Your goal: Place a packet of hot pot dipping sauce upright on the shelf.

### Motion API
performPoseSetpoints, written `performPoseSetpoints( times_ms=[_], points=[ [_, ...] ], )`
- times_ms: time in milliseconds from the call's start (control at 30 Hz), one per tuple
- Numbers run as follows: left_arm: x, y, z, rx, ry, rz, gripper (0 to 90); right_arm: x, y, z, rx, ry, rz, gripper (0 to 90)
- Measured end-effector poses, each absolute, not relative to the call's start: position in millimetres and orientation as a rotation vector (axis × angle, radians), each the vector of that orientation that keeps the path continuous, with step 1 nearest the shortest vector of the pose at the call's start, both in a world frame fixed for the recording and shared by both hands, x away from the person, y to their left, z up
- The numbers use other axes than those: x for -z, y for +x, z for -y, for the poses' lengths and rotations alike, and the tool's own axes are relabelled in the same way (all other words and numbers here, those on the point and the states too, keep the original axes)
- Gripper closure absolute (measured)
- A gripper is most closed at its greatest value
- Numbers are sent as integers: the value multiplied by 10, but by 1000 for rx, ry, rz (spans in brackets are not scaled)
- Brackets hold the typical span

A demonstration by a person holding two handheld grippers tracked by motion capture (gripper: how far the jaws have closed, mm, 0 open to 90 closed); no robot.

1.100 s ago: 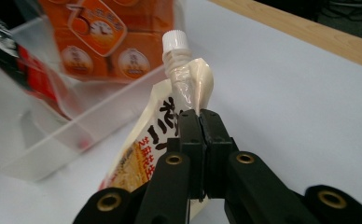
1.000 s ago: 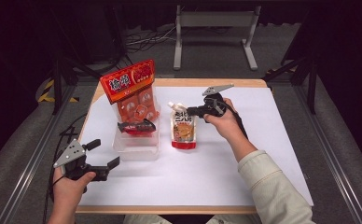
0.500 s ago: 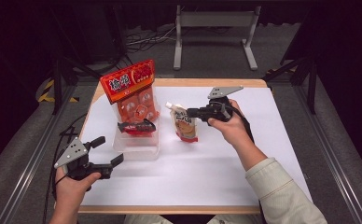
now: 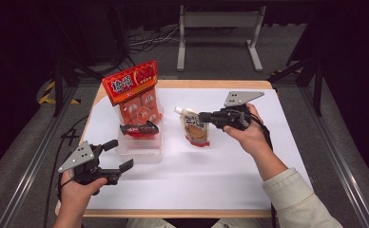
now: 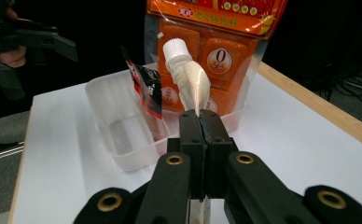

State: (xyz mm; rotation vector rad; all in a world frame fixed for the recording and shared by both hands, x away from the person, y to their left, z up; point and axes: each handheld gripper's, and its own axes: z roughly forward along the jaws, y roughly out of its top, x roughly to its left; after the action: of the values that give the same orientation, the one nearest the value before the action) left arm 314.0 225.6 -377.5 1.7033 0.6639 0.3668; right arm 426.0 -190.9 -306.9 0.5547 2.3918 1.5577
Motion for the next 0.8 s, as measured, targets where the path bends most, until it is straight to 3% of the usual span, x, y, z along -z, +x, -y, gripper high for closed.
performPoseSetpoints(
  times_ms=[800],
  points=[
    [3658,3188,-1889,-289,1748,-484,174,2799,3859,1920,-1638,349,-2423,900]
  ],
)
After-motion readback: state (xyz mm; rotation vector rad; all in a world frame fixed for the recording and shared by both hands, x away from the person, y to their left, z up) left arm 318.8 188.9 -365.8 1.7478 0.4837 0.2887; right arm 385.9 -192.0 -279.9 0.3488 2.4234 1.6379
